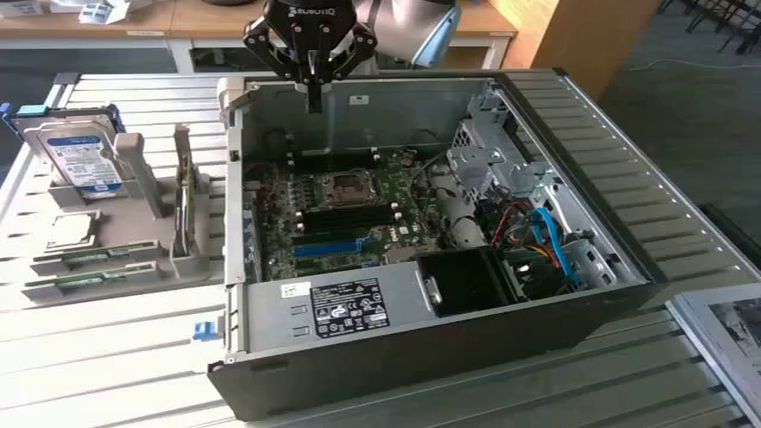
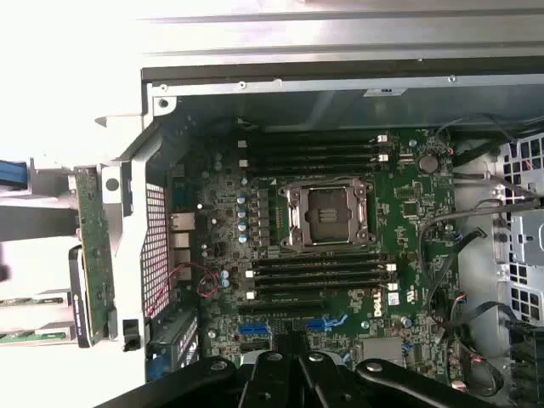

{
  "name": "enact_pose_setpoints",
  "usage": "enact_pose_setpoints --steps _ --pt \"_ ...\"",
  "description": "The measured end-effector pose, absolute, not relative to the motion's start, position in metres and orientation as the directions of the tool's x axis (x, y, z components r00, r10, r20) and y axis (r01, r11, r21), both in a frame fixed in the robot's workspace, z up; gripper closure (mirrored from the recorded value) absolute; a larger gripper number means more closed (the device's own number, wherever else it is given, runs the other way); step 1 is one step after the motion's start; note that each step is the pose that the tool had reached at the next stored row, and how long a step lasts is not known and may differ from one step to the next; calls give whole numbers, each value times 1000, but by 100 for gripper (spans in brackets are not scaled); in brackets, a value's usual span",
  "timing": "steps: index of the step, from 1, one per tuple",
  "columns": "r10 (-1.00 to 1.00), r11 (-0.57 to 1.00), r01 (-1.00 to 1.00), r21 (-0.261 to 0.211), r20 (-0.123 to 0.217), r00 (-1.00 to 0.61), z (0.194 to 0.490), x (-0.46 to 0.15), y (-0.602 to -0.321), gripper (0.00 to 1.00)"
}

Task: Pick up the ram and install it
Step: 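Reach for the ram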

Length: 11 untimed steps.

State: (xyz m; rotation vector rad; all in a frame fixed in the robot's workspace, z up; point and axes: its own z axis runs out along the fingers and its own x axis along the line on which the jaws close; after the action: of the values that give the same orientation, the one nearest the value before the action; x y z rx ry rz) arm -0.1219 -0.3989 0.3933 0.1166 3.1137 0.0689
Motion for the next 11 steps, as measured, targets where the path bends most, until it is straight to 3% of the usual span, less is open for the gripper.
enact_pose_setpoints --steps 11 --pt "75 996 74 45 -23 -997 393 -123 -399 90"
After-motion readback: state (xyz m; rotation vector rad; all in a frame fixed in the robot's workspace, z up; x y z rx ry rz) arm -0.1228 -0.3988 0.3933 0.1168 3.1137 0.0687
